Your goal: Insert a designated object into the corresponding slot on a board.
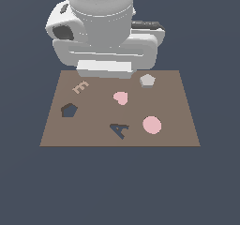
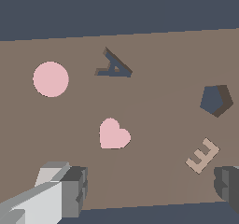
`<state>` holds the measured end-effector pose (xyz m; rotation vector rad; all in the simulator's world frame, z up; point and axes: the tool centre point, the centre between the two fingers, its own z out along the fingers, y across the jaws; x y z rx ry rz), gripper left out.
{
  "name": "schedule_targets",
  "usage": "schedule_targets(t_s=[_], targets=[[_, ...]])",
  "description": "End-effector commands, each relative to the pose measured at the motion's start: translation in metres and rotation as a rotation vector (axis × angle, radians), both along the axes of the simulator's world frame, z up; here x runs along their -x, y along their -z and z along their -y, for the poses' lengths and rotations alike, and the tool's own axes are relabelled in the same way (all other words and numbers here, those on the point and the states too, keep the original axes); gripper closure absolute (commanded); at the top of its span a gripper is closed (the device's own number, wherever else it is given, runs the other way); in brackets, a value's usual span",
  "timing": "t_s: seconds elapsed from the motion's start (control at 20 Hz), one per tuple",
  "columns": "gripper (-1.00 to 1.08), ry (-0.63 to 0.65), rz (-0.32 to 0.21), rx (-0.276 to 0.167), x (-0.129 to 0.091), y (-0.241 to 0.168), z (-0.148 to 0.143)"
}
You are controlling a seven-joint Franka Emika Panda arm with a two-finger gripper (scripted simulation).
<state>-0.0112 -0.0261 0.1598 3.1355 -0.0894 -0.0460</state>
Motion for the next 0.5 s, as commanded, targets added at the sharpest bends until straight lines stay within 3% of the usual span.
schedule_targets(t_s=[0.0, 0.45], targets=[[-0.92, 0.0, 0.0, 0.0, 0.0, 0.0, 0.0], [-0.92, -0.047, 0.004, -0.002, 0.009, 0.016, -0.022]])
